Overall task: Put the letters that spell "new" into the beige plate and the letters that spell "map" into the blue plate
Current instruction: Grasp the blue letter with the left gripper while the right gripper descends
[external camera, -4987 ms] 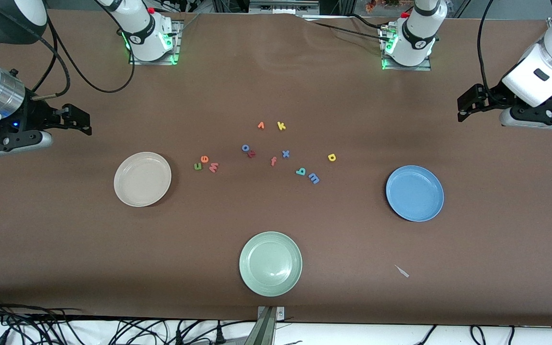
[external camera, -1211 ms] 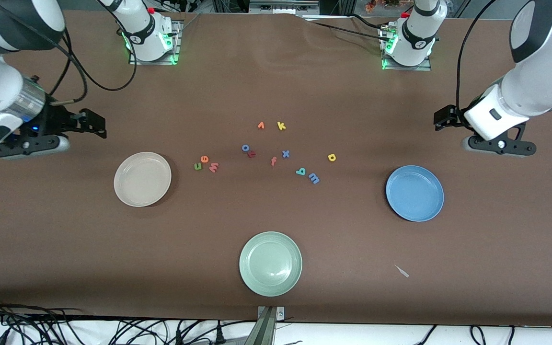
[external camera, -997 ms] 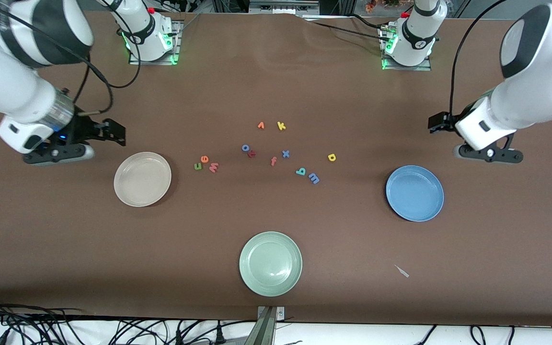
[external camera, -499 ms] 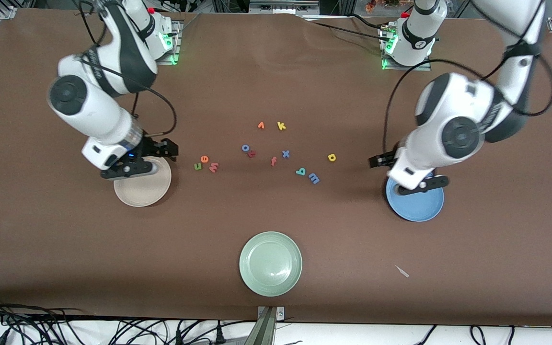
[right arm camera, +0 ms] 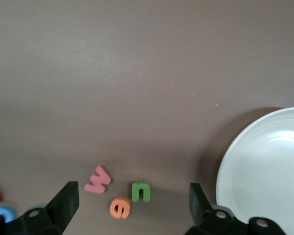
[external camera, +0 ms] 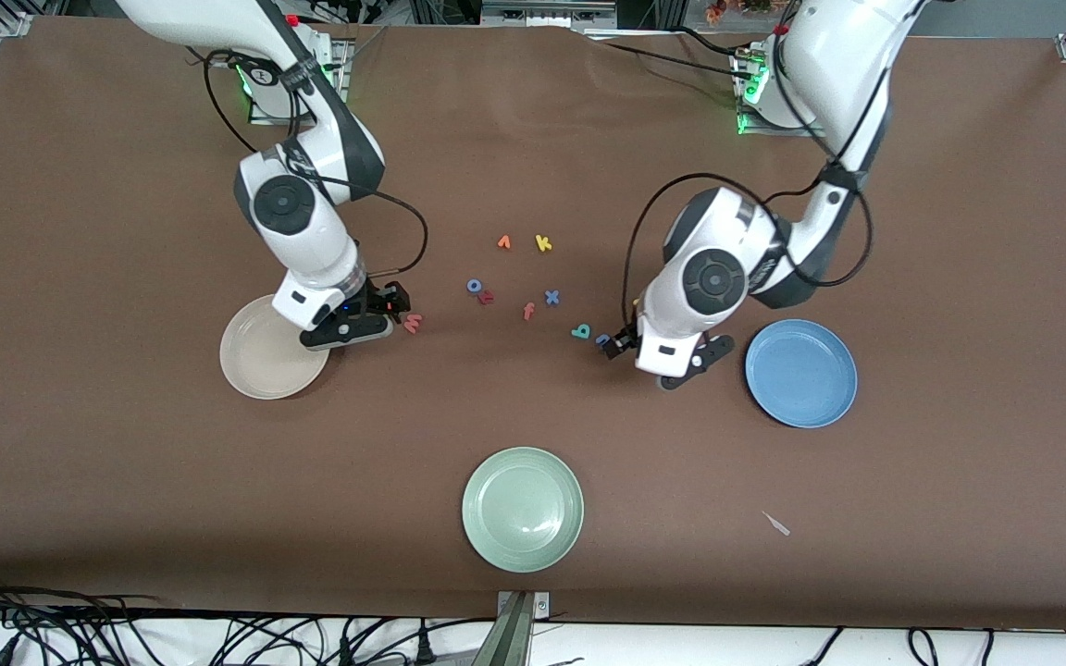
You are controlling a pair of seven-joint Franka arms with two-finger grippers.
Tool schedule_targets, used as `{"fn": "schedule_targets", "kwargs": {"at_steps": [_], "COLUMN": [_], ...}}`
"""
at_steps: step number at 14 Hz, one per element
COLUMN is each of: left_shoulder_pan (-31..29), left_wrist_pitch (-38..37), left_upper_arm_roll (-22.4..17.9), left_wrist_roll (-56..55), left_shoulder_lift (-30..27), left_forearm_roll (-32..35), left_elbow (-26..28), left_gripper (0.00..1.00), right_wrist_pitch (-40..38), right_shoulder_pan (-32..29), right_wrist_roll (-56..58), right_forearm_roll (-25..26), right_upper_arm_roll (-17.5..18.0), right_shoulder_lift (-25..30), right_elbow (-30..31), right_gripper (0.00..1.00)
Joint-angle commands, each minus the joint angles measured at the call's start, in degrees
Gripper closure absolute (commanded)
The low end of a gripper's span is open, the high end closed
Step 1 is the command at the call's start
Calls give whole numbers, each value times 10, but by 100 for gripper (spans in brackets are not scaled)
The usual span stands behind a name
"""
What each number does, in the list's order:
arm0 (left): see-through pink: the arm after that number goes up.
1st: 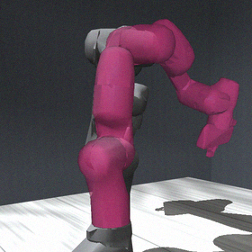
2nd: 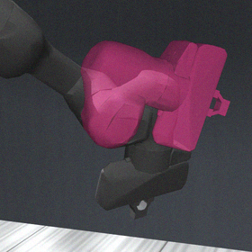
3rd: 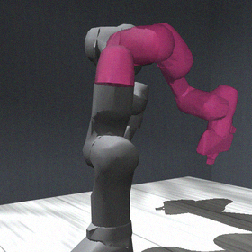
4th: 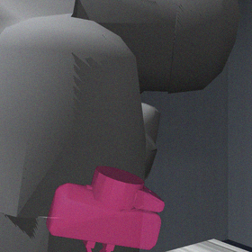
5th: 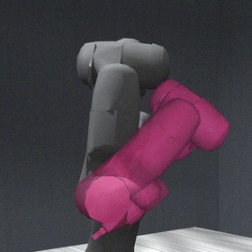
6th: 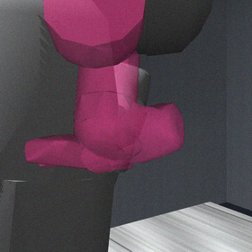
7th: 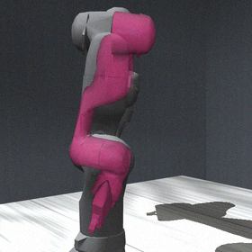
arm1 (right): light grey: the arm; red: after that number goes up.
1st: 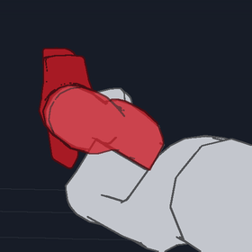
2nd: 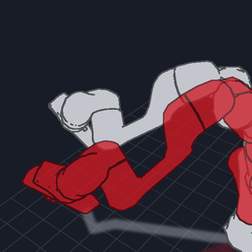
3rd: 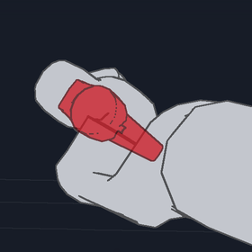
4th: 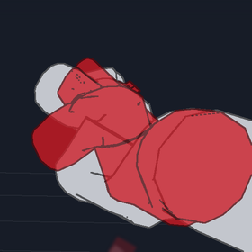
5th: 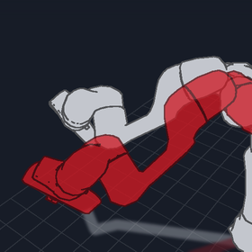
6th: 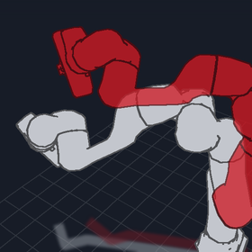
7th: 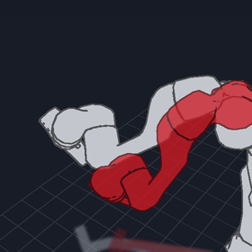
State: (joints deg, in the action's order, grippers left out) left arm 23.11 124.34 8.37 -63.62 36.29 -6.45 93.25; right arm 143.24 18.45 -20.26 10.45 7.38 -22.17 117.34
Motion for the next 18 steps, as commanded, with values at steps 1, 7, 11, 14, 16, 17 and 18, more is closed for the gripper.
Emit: {"fn": "schedule_targets", "kwargs": {"at_steps": [1,7,11,14,16,17,18], "left_shoulder_pan": [26,37,37,37,40,44,43], "left_wrist_pitch": [47,55,64,71,85,85,80], "left_upper_arm_roll": [-7,-7,-10,-10,-10,-10,-10], "left_wrist_roll": [-33,-35,-34,-34,-34,-36,-40], "left_shoulder_lift": [38,66,76,77,82,82,78], "left_forearm_roll": [-17,-10,-9,0,22,43,49], "left_elbow": [-11,-9,-11,-10,-4,-3,-6], "left_gripper": [2,47,47,66,75,84,92], "right_wrist_pitch": [32,77,77,77,78,78,81], "right_shoulder_pan": [-1,-3,-4,-4,-4,-4,-5], "right_wrist_roll": [-18,-18,-18,-19,-20,-20,-20], "right_forearm_roll": [24,24,24,24,24,24,24], "right_upper_arm_roll": [-4,-7,-12,-13,-13,-14,-14], "right_shoulder_lift": [-21,-51,-49,-48,-49,-50,-51], "right_elbow": [2,14,37,44,46,46,46], "right_gripper": [0,1,3,4,6,6,6]}}
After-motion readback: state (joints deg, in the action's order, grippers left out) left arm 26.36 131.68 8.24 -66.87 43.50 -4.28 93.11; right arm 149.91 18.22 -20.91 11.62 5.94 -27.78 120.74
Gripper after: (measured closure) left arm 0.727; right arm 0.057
